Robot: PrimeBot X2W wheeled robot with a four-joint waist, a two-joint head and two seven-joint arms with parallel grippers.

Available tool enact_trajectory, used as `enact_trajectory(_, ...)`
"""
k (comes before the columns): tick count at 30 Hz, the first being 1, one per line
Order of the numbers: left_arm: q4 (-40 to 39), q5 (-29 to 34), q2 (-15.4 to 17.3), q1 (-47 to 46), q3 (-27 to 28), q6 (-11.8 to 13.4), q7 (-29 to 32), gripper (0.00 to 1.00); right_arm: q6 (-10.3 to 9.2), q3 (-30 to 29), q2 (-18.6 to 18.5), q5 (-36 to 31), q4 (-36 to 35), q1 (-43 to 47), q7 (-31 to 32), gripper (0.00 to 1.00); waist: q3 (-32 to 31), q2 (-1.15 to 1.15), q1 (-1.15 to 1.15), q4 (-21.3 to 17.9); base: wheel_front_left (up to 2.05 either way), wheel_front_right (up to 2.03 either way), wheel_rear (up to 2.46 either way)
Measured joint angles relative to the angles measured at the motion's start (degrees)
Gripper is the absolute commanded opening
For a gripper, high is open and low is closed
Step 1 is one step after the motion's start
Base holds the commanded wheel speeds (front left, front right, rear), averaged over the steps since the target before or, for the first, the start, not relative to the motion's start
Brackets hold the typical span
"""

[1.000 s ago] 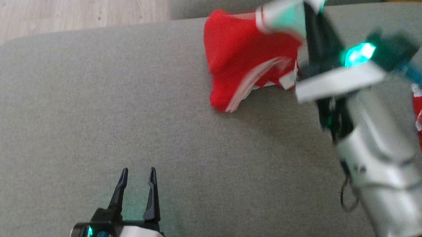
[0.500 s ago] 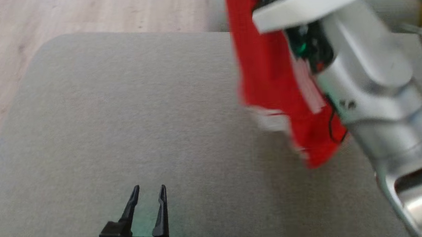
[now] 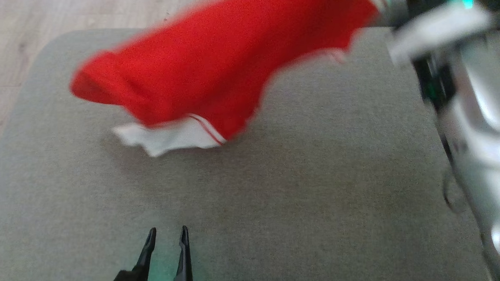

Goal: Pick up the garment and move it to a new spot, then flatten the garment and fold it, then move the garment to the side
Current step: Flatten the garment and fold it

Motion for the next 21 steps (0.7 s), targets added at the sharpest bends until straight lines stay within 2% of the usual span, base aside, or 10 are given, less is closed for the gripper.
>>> enact_trajectory(4,-0.3,0.0,0.0,-0.8,0.0,-0.1,0.0,1.0,0.0,-4.3,-3.5,-1.7,7.3,12.5,0.0,0.0,1.3,0.0,0.0,-1.8,0.0,0.0,0.0)
enact_trajectory(5,-0.3,0.0,0.0,-1.3,0.0,-0.1,0.0,1.0,0.0,-5.3,-3.9,-2.2,8.5,15.3,0.1,0.07,1.7,0.0,0.0,-2.3,0.0,0.0,0.0)
enact_trajectory(6,-0.3,0.0,0.0,-1.7,0.0,-0.1,0.0,1.0,0.0,-6.1,-3.8,-2.5,9.7,17.6,0.1,1.0,1.9,0.0,0.0,-2.8,0.0,0.0,0.0)
enact_trajectory(9,-0.3,0.0,0.0,-3.0,-0.1,-0.2,0.0,1.0,0.0,-8.4,-3.2,-4.8,10.6,22.8,0.1,1.0,2.6,0.0,0.0,-4.4,0.0,0.0,0.0)
enact_trajectory(13,-0.3,0.1,0.0,-3.8,-0.4,-0.5,0.0,1.0,0.0,-11.7,-0.1,-8.1,6.8,26.7,0.1,1.0,2.9,0.0,0.0,-6.6,0.0,0.0,0.0)
enact_trajectory(21,-0.2,0.1,0.0,-3.8,-0.6,-0.5,0.0,1.0,0.0,-9.2,3.7,-9.8,3.2,32.6,0.1,1.0,2.3,0.0,-0.01,-6.6,0.0,0.0,0.0)
